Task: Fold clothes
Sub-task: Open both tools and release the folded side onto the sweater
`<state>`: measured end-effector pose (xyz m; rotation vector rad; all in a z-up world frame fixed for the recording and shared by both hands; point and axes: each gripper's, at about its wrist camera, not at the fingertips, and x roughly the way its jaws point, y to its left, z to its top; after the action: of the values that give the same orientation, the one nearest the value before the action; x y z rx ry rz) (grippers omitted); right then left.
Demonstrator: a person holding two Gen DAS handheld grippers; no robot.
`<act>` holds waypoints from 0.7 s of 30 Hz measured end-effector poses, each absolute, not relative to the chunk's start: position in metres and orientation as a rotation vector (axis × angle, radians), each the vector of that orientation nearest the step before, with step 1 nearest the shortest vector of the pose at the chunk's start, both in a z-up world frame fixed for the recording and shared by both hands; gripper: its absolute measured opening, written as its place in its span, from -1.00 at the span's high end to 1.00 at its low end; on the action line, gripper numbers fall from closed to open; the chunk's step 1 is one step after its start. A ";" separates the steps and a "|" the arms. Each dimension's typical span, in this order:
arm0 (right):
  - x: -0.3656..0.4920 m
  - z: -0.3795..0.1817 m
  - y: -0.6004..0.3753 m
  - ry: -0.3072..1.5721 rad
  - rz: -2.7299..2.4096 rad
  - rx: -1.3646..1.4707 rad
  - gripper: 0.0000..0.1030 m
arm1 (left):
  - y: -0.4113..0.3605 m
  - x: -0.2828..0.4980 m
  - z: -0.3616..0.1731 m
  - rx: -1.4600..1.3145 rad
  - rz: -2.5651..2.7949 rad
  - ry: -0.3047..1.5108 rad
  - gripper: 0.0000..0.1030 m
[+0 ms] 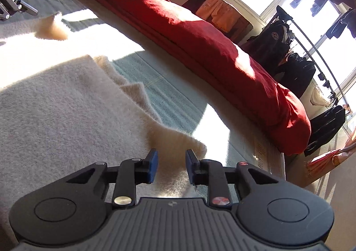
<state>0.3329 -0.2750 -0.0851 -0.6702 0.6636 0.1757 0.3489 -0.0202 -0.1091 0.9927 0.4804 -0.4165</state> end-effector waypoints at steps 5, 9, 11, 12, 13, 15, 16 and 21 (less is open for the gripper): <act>0.362 -0.104 -0.271 0.692 0.175 -0.634 0.52 | -0.028 0.373 -0.128 0.918 -0.446 0.548 0.34; 0.379 -0.121 -0.287 0.725 0.134 -0.577 0.52 | -0.014 0.413 -0.140 0.770 -0.395 0.647 0.34; 0.382 -0.128 -0.298 0.735 0.126 -0.539 0.51 | 0.002 0.428 -0.139 0.640 -0.386 0.699 0.22; 0.382 -0.129 -0.303 0.738 0.130 -0.510 0.51 | 0.010 0.434 -0.138 0.579 -0.385 0.722 0.17; 0.381 -0.129 -0.306 0.738 0.132 -0.486 0.50 | 0.015 0.437 -0.138 0.541 -0.384 0.738 0.10; 0.381 -0.126 -0.311 0.742 0.134 -0.443 0.50 | 0.024 0.440 -0.136 0.485 -0.387 0.768 0.09; 0.380 -0.124 -0.313 0.745 0.136 -0.421 0.50 | 0.028 0.441 -0.134 0.461 -0.384 0.784 0.09; 0.367 -0.103 -0.324 0.759 0.165 -0.299 0.48 | 0.034 0.416 -0.105 0.397 -0.436 0.802 0.17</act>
<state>0.3675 -0.3235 -0.1028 -0.2993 0.7585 0.1649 0.4157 0.0338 -0.1047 0.3974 0.8020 -0.4362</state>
